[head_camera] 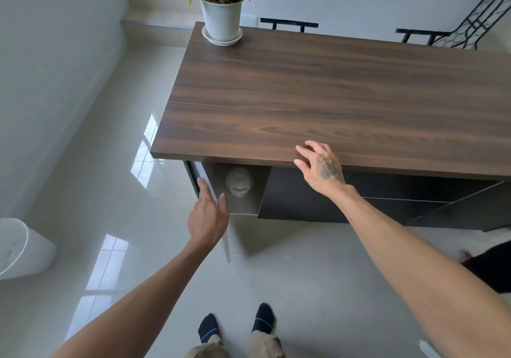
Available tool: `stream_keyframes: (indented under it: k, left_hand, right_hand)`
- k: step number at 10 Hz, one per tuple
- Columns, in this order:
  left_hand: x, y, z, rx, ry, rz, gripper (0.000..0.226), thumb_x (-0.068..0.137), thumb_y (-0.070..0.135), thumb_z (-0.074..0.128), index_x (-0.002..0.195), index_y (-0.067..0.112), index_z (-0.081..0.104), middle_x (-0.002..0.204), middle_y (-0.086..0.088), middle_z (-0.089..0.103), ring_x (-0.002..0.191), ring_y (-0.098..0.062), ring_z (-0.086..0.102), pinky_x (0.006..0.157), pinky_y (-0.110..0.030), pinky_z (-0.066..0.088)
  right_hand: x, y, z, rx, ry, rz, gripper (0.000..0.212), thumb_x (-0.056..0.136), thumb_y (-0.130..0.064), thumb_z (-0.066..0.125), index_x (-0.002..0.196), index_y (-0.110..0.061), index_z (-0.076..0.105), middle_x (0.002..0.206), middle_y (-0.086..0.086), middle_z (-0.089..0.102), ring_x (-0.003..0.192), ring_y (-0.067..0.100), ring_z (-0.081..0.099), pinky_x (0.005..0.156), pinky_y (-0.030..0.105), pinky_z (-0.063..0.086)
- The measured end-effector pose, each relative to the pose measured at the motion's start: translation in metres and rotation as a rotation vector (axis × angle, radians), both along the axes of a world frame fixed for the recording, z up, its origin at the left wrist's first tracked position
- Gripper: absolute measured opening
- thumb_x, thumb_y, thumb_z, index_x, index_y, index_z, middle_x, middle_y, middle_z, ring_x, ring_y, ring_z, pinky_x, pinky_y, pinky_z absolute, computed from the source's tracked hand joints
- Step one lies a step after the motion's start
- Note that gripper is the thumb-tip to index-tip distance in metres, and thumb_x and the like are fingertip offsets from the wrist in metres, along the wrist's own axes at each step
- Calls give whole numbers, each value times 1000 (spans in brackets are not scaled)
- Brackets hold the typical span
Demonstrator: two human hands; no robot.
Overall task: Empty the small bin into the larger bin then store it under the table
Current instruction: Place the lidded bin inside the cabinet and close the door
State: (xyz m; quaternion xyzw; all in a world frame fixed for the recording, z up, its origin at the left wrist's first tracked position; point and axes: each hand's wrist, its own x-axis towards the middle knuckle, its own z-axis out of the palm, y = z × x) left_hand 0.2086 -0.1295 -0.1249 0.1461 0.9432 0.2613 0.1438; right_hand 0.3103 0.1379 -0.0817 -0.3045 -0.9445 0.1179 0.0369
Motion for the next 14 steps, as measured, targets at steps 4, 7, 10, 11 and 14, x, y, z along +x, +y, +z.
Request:
stream_keyframes:
  k: [4,7,10,11,14]
  left_hand:
    - [16,24,-57,61,-34,-184,31,110,23,47,131,14,68,97,-20,80,85,-46,68,62,-36,41]
    - [-11,98,-51,-185,49,-420,45,111,46,37,130,14,62,112,-25,75,103,-47,70,73,-41,46]
    - [-33,158,-45,-296,-14,-411,58,112,50,29,139,11,64,135,-25,68,122,-47,64,95,-46,51]
    - [-38,172,-42,-285,-28,-406,38,111,30,40,131,14,68,131,-17,71,121,-42,65,87,-43,53]
    - [-55,187,-21,960,-1314,698,52,112,37,31,108,1,68,108,-21,75,137,-25,57,103,-39,44]
  right_hand:
    - [8,23,-23,79,-81,102,61,108,-52,26,164,-27,23,173,2,16,160,25,12,128,48,7]
    - [2,16,-39,188,52,-9,70,104,-50,20,159,-11,37,167,9,34,155,31,31,125,51,24]
    - [-3,13,-57,333,255,-77,60,104,-43,37,145,-5,58,154,11,54,143,31,50,117,50,38]
    - [-4,12,-59,358,288,-80,59,103,-42,40,144,-4,59,153,11,55,143,31,51,117,50,39]
    - [-6,15,-64,385,351,-90,57,102,-40,41,142,-4,61,152,11,56,142,31,52,115,50,40]
